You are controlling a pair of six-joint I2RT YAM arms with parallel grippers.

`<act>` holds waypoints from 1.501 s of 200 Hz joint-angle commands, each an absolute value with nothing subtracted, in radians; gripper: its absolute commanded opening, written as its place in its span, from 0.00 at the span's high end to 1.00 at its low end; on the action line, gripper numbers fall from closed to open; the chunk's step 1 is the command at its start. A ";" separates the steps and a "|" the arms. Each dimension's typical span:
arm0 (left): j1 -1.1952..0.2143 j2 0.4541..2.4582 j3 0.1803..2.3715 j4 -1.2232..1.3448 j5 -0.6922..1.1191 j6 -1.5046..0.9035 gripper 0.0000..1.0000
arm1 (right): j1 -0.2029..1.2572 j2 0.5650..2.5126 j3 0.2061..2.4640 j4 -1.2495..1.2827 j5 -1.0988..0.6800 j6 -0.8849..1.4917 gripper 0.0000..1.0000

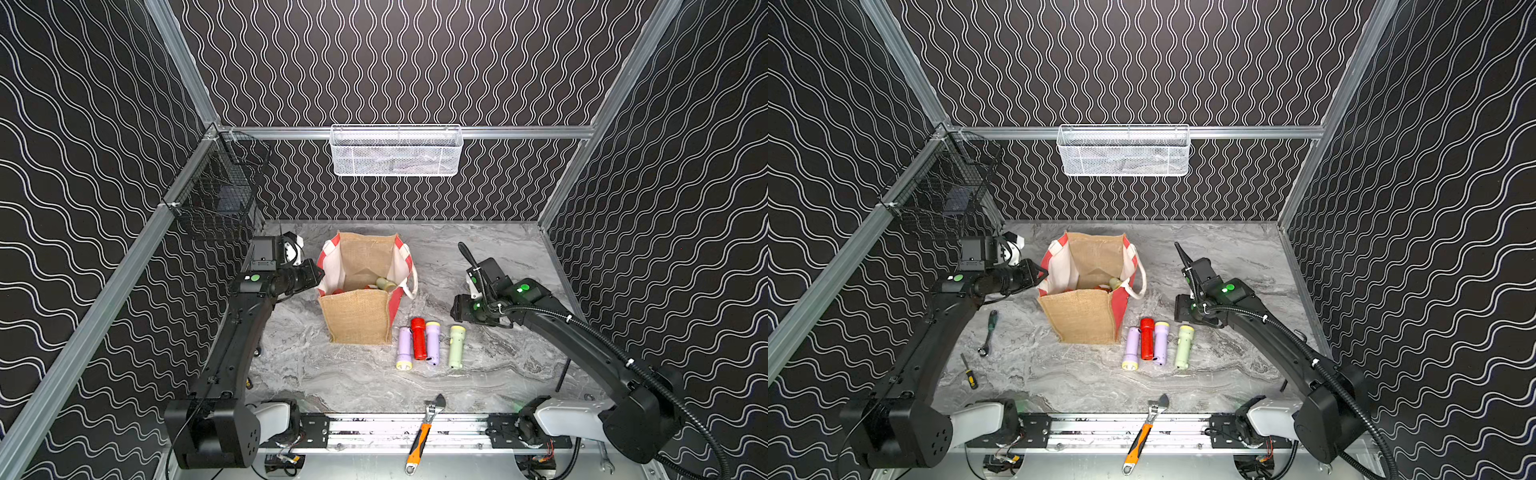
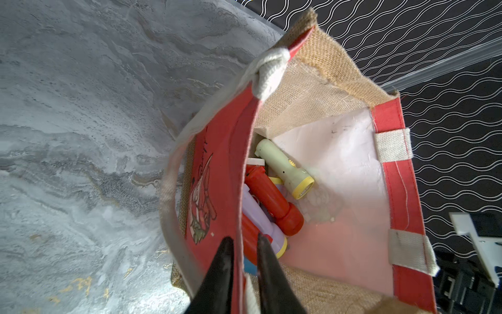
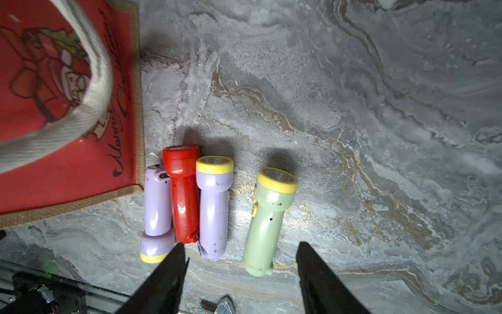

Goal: Put the flashlights into the tote bags
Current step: Pick up the flashlight from the center of the board.

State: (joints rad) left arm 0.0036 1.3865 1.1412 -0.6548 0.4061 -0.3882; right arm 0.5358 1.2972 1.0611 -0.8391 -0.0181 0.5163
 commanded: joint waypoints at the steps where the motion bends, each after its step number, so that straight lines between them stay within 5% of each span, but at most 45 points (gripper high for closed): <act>1: 0.003 1.391 1.141 -0.653 0.397 -0.370 0.81 | 0.537 1.285 1.009 -0.814 -0.064 0.568 0.36; 54: 0.003 1.390 1.117 -0.655 0.376 -0.364 0.81 | 0.555 1.198 0.768 -0.700 -0.192 0.714 0.38; 187: 0.003 1.393 1.134 -0.664 0.391 -0.350 0.84 | 0.623 1.369 0.767 -0.681 -0.072 0.718 0.38; 300: 0.003 1.385 1.122 -0.665 0.376 -0.344 0.84 | 0.637 1.464 0.751 -0.641 -0.056 0.715 0.49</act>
State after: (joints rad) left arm 0.0025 1.3888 1.1259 -0.6743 0.3885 -0.3622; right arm 0.6319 1.4597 0.7563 -0.6369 -0.0719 0.6991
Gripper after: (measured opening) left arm 0.158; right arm 0.532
